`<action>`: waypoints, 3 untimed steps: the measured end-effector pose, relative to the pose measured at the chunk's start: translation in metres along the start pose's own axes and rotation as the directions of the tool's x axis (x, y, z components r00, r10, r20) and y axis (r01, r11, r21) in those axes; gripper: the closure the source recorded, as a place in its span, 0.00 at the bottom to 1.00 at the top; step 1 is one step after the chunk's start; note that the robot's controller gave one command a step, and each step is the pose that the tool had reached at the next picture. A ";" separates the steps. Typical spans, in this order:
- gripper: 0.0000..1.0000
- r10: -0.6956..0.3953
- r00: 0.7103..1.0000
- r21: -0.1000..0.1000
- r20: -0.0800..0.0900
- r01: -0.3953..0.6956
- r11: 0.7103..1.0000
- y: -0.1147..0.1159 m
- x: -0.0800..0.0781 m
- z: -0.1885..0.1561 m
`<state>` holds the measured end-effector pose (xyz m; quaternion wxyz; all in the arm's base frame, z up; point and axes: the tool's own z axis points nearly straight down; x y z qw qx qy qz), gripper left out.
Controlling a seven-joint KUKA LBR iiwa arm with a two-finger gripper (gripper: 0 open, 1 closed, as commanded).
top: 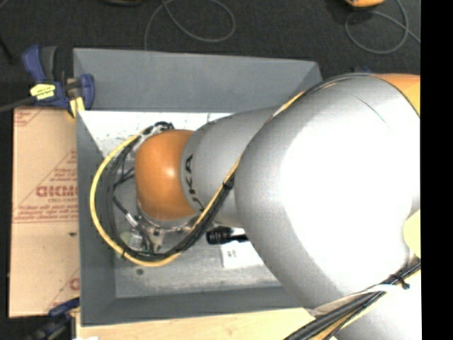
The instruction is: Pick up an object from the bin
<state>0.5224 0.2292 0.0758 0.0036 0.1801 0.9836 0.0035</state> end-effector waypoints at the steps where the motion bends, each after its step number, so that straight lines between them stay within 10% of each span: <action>1: 1.00 0.000 1.000 0.000 0.000 0.000 1.000 0.000 0.000 0.000; 3: 1.00 0.001 1.000 0.004 -0.004 -0.001 1.000 -0.001 0.000 -0.019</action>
Offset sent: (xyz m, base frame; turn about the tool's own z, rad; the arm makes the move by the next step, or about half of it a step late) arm 0.0000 -0.0001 0.0432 0.0000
